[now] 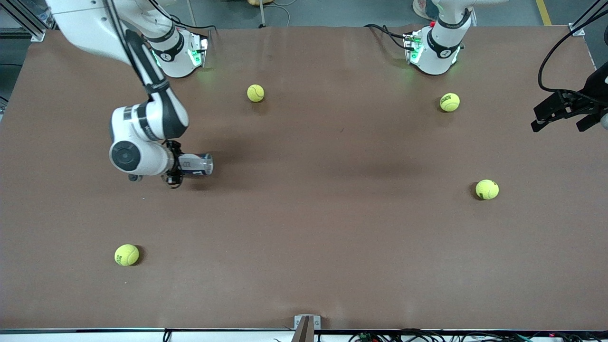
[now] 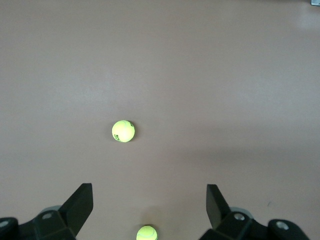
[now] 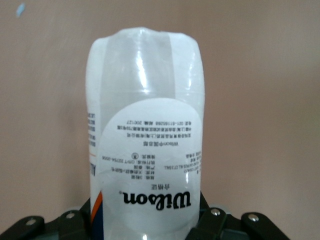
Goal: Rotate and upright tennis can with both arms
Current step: 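Lift the can with the right gripper and carry it toward mid-table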
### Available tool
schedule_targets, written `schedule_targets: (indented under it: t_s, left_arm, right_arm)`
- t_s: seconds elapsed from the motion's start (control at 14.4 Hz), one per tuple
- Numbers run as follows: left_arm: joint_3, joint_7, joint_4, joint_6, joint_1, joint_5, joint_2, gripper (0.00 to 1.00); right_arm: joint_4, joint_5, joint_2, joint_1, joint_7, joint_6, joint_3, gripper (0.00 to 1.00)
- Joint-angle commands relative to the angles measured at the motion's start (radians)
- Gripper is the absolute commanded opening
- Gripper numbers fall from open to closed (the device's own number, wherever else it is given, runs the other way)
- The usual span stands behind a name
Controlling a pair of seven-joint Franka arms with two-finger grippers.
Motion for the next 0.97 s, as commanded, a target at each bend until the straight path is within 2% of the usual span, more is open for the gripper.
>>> schedule_targets:
  t_s: [0.0,0.35,0.55,0.9]
  left_arm:
    - [-0.001,0.013,0.005,-0.014,0.006,-0.002,-0.008,1.00]
    - [-0.001,0.010,0.005,-0.016,0.006,-0.002,-0.008,1.00]
    - [-0.004,0.000,0.005,-0.014,0.004,-0.002,-0.004,1.00]
    - [-0.026,0.008,-0.002,-0.065,-0.037,-0.031,0.056,1.00]
  right_arm:
    - [0.090,0.018,0.001,0.129,0.171,-0.020,-0.007,0.70]
    - [0.326,0.087,0.159,0.304,0.351,-0.006,-0.007,0.70]
    - [0.528,0.075,0.311,0.400,0.452,-0.006,-0.008,0.70]
    - [0.656,0.075,0.424,0.480,0.514,0.049,-0.010,0.70]
